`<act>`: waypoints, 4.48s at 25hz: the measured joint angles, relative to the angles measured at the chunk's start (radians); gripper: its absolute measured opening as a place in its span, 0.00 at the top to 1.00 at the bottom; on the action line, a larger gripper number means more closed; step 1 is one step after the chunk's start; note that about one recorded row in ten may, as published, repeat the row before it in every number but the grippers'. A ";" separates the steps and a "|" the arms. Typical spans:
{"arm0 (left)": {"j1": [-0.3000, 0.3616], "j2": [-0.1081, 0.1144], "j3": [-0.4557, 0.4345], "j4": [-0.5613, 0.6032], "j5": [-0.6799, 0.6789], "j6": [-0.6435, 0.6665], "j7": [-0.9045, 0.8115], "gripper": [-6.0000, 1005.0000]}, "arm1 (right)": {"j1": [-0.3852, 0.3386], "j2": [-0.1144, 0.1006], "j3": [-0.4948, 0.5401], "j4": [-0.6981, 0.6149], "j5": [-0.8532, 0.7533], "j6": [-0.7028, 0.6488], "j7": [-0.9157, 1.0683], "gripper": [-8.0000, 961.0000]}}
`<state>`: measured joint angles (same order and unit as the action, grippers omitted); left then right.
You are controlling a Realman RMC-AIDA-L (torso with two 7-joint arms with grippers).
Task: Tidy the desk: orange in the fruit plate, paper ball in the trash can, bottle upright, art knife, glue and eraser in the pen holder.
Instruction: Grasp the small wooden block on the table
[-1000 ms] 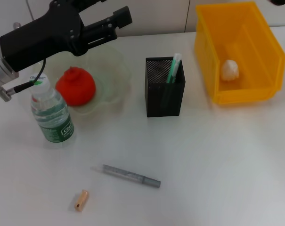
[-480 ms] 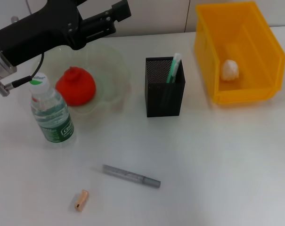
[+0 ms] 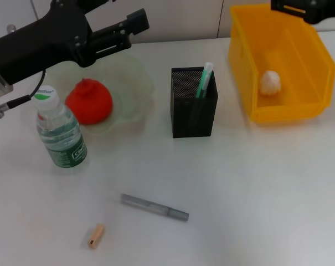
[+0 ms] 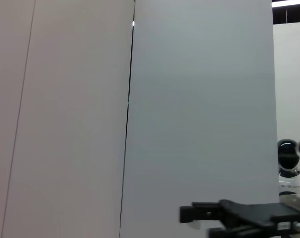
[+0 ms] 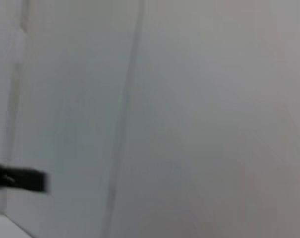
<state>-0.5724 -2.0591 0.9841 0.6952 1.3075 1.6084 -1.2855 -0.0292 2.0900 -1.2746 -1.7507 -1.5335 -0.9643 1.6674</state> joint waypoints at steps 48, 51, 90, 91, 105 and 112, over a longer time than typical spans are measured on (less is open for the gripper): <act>0.188 0.060 -0.049 0.700 0.563 0.141 -0.445 0.22 | -0.052 0.000 0.154 0.499 0.340 -0.594 -0.316 0.15; 0.184 0.032 -0.046 0.794 0.671 0.155 -0.514 0.22 | -0.050 -0.001 0.154 0.500 0.340 -0.594 -0.317 0.15; 0.145 -0.012 0.489 0.987 1.111 0.210 -1.146 0.24 | 0.077 -0.003 0.160 0.613 0.321 -0.596 -0.358 0.15; 0.146 -0.012 0.494 0.991 1.115 0.207 -1.152 0.24 | 0.080 -0.003 0.160 0.618 0.321 -0.596 -0.358 0.15; 0.157 -0.013 0.712 1.040 1.278 0.135 -1.278 0.24 | 0.096 -0.005 0.168 0.676 0.323 -0.596 -0.361 0.15; 0.164 -0.015 0.777 1.058 1.300 0.111 -1.342 0.24 | 0.104 -0.005 0.169 0.696 0.325 -0.596 -0.371 0.15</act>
<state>-0.4085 -2.0739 1.7614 1.7529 2.6079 1.7198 -2.6272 0.0749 2.0847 -1.1058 -1.0544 -1.2085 -1.5600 1.2965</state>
